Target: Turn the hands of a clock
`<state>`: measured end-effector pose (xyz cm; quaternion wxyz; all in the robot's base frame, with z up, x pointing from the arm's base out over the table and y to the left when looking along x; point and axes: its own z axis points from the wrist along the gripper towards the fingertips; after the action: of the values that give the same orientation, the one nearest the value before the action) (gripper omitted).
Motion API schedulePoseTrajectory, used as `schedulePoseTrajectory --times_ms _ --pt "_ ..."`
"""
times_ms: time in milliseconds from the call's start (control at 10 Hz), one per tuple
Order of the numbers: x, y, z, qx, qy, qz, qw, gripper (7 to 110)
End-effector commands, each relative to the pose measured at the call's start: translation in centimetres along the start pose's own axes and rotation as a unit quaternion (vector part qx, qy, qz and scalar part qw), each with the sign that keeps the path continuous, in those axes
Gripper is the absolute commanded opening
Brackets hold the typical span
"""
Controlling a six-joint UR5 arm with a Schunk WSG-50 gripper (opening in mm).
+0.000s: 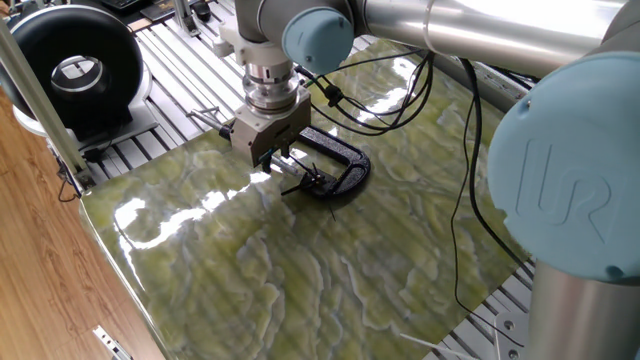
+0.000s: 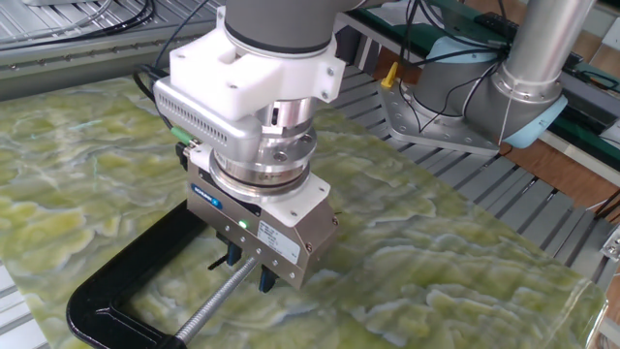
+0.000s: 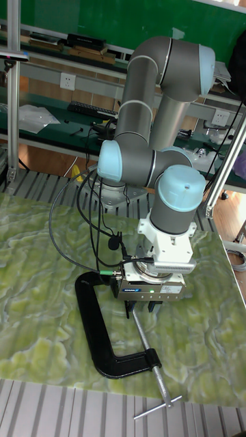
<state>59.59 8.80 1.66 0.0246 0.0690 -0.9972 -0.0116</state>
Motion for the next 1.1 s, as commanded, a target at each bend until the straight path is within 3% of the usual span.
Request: schedulePoseTrajectory --times_ms 0,1000 --pt "0.0 -0.5 -0.2 -0.006 -0.001 -0.001 1.0 44" --pt "0.6 -2.3 0.0 -0.008 0.001 -0.018 0.9998 44"
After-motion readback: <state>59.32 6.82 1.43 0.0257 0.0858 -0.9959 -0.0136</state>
